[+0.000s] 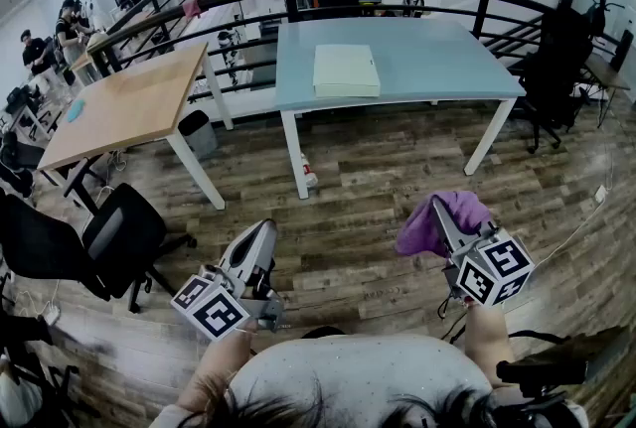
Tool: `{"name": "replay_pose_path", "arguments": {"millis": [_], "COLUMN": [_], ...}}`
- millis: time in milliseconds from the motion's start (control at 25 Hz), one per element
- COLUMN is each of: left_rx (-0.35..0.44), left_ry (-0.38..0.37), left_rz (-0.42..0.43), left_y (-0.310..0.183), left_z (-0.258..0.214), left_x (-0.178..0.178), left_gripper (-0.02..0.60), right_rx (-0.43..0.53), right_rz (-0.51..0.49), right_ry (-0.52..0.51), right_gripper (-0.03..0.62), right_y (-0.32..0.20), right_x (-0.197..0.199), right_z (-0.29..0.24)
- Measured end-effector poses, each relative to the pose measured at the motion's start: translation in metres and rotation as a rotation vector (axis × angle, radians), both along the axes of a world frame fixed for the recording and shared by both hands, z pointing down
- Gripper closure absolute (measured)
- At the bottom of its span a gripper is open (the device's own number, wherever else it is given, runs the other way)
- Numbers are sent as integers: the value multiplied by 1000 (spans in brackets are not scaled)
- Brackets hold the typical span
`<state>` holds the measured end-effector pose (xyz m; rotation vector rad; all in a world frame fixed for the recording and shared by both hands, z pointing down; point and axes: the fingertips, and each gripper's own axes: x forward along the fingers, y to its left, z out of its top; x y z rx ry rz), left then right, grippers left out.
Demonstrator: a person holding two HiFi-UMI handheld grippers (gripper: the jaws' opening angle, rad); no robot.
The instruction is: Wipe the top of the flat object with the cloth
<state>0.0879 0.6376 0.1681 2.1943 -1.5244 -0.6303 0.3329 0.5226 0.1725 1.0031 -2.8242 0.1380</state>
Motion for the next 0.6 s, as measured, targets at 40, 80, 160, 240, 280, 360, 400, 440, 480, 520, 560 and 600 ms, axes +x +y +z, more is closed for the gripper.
{"name": "replay_pose_path", "arguments": {"millis": [40,80,160,240,280,360,400,440,480,520,560,600], "left_rx": [-9,-16,-24,-26,-28,-31,-32,-32,-32,-36,-45,-59], "left_ry": [-12,-23,-37,-36,-32,-28,-27,-26,-27,-31,-39,-52], "left_rz": [0,1,1,0,-2,-5,-5,-5,-5,-10,-22,-40], "left_y": [0,0,-1,-3,-4,-5,-6,-7,-7,-7,-8,-8], "left_z": [1,2,2,2,3,4,4,4,3,3,4,6], "left_x": [2,4,5,4,4,4,5,5,5,4,1,-2], "left_gripper": [581,581,581,581,581,581,581,581,581,581,581,581], "right_rx": [1,2,7,13,15,11,7,4,0,-3,-8,-14], "right_rz": [0,0,-1,-3,-6,-11,-12,-12,-11,-12,-14,-18], "right_ry": [2,6,21,42,50,56,54,48,39,27,15,3], "right_gripper": [588,589,588,589,589,589,589,589,589,589,588,589], "right_y": [0,0,-1,-2,-2,-3,-4,-4,-5,-6,-7,-8], "right_x": [1,2,3,1,1,1,2,3,4,4,3,2], "right_z": [1,1,3,5,6,9,9,9,9,9,10,12]}}
